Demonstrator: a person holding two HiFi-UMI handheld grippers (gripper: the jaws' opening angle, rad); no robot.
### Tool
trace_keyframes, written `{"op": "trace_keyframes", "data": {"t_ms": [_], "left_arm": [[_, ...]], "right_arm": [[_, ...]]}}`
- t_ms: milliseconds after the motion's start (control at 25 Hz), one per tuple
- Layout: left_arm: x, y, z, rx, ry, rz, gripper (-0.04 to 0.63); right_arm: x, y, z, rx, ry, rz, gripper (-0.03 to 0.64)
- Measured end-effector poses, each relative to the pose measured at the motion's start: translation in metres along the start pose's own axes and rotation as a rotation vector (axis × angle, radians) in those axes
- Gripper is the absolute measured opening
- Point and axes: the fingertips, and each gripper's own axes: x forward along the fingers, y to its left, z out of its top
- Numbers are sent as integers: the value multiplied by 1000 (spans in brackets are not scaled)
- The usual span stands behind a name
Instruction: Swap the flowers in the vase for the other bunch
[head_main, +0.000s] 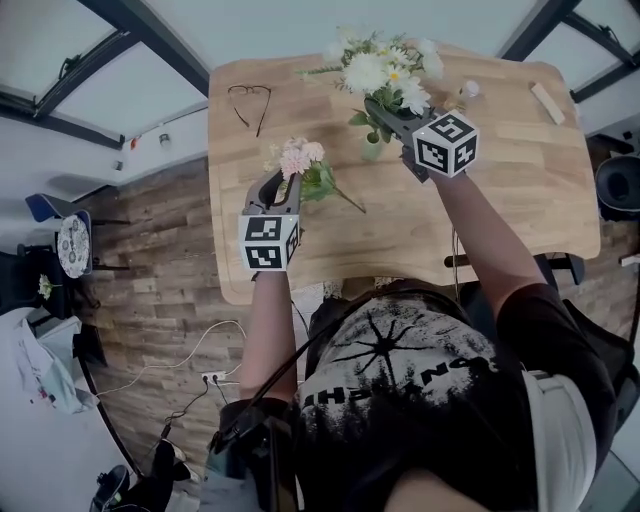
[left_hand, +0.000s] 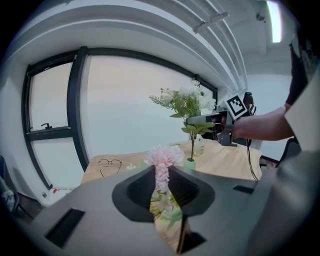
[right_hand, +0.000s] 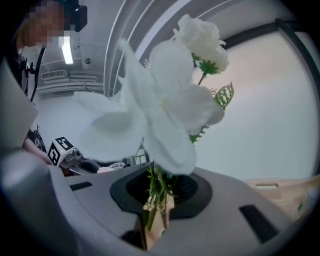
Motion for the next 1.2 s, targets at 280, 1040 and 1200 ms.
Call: {"op": "trace_keyframes", "data": {"t_ms": [280, 1040, 1200], "left_arm": [[8, -3, -3, -25, 3, -14, 86], [19, -9, -20, -33, 45, -36, 87], [18, -12, -20, -29, 37, -38, 87]], "right_arm": [[8, -10, -29, 38, 29, -4, 69], [19, -14, -92, 77, 120, -5, 68], [18, -14, -95, 77, 116, -5, 69]]}}
